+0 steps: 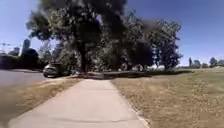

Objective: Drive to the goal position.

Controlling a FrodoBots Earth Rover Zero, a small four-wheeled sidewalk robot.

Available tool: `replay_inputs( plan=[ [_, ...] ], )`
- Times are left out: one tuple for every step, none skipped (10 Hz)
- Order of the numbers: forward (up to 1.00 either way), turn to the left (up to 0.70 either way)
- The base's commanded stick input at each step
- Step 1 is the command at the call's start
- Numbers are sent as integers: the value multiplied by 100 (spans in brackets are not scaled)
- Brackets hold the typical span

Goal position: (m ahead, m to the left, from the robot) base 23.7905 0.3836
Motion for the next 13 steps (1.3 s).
replay_inputs(
  plan=[
    [85,34],
    [85,34],
    [85,34],
    [85,33],
    [85,15],
    [85,0],
    [85,0],
    [85,0],
    [85,0],
    [85,0],
    [85,0],
    [85,0],
    [85,0]
  ],
)
